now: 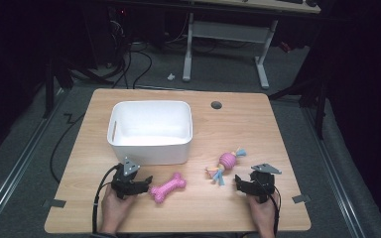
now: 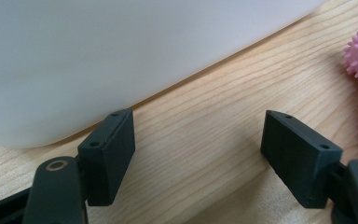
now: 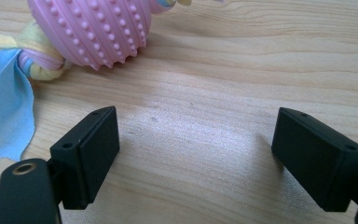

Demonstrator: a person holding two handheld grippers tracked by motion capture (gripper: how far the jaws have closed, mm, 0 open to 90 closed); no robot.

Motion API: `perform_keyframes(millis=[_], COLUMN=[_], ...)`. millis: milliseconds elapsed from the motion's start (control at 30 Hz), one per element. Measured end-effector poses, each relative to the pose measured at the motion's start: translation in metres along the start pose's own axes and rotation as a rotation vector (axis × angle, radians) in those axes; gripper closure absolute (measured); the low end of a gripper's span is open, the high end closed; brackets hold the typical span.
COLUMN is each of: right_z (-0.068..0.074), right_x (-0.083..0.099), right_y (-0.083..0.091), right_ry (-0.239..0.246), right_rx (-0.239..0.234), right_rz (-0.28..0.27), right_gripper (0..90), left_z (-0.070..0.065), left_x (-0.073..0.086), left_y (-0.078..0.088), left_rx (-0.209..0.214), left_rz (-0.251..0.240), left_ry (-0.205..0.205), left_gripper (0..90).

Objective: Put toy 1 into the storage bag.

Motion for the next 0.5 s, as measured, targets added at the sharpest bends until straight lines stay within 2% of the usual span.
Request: perform_keyframes(millis=[233, 500], right_z=[0.0003, 0.0004], right_x=[0.0, 0.0], right_y=[0.0002, 0.0001], right_ry=[0.004, 0.003], right_rx=[0.005, 0.006], right_rz=[-0.001, -0.002], right_gripper=[15.5, 15.6], left_z=[-0.0002, -0.0008], left_x=[-0.0001, -0.0007], left_y=[-0.0001, -0.0009], left_rx=[-0.001, 0.018], left_rz=[0.001, 0.005], left_ry=[-0.003, -0.017], left_gripper=[26.0, 24.2])
Point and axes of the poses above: each handheld gripper's, and its own axes: y roughly backward along the jaws, x roughly out of its underside, z roughly to its left, the point moved 3 cm from there along -y, roughly forward along the jaws, and after that the axes turned 3 degrees about -y, right-handed, at the moved point
